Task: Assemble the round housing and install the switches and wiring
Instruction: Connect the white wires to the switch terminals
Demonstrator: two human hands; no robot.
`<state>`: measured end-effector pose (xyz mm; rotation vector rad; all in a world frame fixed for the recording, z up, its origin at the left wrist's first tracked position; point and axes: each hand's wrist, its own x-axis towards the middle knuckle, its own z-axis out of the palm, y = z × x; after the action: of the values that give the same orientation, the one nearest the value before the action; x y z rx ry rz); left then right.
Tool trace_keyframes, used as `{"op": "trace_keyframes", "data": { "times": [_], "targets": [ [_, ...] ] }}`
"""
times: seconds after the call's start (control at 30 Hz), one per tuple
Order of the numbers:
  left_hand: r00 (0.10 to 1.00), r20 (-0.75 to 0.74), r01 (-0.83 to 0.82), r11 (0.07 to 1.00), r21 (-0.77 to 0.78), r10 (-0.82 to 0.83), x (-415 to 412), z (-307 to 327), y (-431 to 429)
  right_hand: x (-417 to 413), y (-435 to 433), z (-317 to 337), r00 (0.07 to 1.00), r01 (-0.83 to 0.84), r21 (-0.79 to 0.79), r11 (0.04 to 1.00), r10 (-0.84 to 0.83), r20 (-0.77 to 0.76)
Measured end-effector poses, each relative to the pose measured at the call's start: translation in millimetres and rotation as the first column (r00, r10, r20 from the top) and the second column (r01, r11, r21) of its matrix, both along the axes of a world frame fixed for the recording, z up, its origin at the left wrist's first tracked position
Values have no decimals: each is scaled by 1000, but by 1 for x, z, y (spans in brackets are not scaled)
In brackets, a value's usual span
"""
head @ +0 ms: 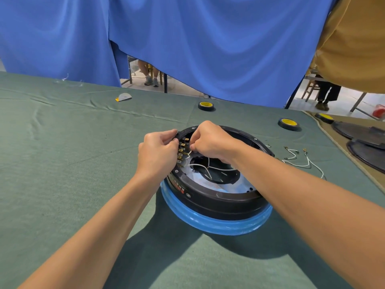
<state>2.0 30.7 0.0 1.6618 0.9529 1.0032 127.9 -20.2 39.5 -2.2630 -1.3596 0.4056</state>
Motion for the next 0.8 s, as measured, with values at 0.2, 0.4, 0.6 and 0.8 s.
{"op": "trace_keyframes", "data": {
  "times": [0.2,0.4,0.6,0.8],
  "targets": [
    [999,9,-42,997,71,42,-2,3,-5,-6,-13,3,992,-38,47,998,32,125],
    [997,52,-63,992,109,57,-3,6,-6,-24,-45,13,956,-248,8,969,243,161],
    [993,92,-80,992,95,71,-2,4,-8,-37,-41,1,918,-248,52,967,218,330],
    [989,119,-98,991,93,86,0,2,-9,-37,-36,-3,947,-225,78,971,199,251]
  ]
}}
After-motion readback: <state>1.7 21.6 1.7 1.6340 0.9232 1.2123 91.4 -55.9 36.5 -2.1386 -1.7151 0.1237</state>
